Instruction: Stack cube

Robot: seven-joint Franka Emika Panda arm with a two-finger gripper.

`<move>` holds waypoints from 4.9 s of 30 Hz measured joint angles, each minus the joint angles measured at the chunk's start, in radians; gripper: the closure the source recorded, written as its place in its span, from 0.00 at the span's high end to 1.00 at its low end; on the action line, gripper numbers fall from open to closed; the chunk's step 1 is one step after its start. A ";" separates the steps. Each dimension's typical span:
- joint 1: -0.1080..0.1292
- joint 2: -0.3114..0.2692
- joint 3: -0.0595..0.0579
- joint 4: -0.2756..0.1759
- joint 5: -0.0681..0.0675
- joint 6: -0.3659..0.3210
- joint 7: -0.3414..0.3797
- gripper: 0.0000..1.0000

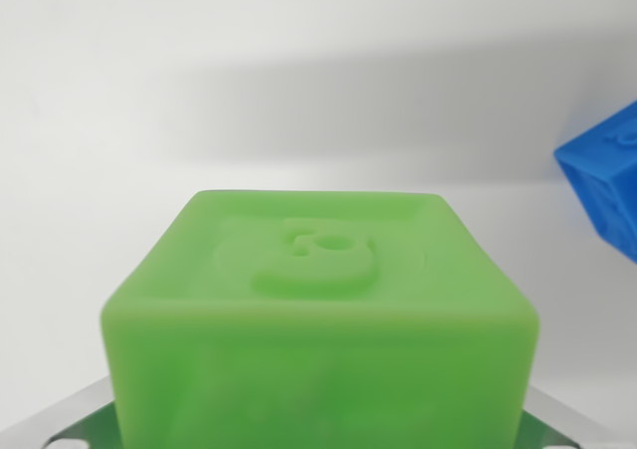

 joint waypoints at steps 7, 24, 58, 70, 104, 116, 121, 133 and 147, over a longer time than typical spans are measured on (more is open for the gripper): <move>-0.023 -0.010 0.000 -0.002 0.001 -0.008 -0.075 0.00; -0.079 -0.030 0.000 -0.002 0.003 -0.028 -0.253 0.00; -0.189 -0.054 -0.001 0.022 0.005 -0.077 -0.607 0.00; -0.224 -0.058 -0.001 0.037 0.006 -0.097 -0.723 0.00; -0.255 0.069 -0.001 0.034 0.006 0.027 -0.820 0.00; -0.255 0.124 -0.002 0.034 0.004 0.081 -0.820 0.00; -0.254 0.142 -0.003 0.034 0.004 0.099 -0.819 0.00; -0.252 0.178 -0.005 0.038 0.003 0.133 -0.819 0.00; -0.251 0.198 -0.007 0.041 0.003 0.148 -0.819 0.00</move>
